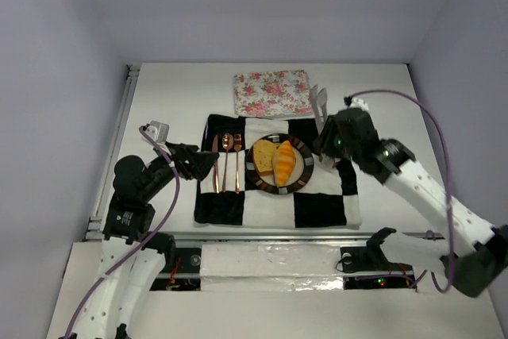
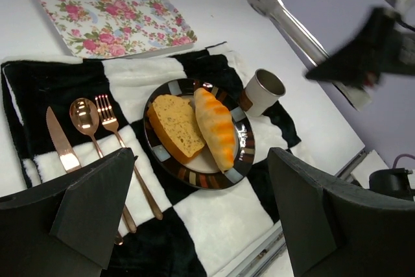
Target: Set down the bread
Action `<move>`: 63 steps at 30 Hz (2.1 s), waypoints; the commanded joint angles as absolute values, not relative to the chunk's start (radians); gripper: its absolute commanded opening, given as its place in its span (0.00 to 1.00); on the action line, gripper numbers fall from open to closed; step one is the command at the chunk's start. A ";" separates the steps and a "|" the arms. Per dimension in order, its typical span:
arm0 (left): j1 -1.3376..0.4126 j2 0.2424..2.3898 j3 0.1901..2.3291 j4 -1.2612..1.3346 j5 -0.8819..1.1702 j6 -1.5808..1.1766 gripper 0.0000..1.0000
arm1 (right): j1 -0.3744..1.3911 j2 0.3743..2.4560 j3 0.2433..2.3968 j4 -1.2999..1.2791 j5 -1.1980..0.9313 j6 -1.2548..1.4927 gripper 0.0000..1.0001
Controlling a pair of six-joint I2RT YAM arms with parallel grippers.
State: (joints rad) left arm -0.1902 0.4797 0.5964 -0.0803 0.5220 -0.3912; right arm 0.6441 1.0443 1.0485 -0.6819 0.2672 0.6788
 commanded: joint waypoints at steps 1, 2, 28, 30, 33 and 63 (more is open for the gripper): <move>-0.196 0.456 0.586 -0.043 0.526 -0.393 0.82 | 0.419 1.179 1.114 -0.467 0.307 0.517 0.40; -0.196 0.446 0.586 -0.044 0.525 -0.391 0.82 | 0.316 1.222 1.135 -0.437 0.272 0.512 0.40; -0.196 0.422 0.581 -0.040 0.537 -0.390 0.82 | -0.034 1.944 1.379 -0.320 0.356 0.156 0.78; -0.196 0.423 0.581 -0.040 0.535 -0.391 0.82 | -0.034 1.931 1.410 -0.331 0.345 0.172 0.86; -0.196 0.422 0.581 -0.041 0.535 -0.391 0.82 | -0.034 1.878 1.449 -0.362 0.344 0.222 0.93; -0.187 0.474 0.900 -0.066 0.506 -0.427 0.91 | 0.181 0.299 0.670 -0.156 -0.575 0.755 0.04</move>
State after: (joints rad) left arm -0.1886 0.4759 0.8074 -0.0883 0.5114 -0.4351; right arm 0.1776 0.2882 0.6392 -0.0681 -0.5461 0.7982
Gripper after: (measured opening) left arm 0.909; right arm 0.036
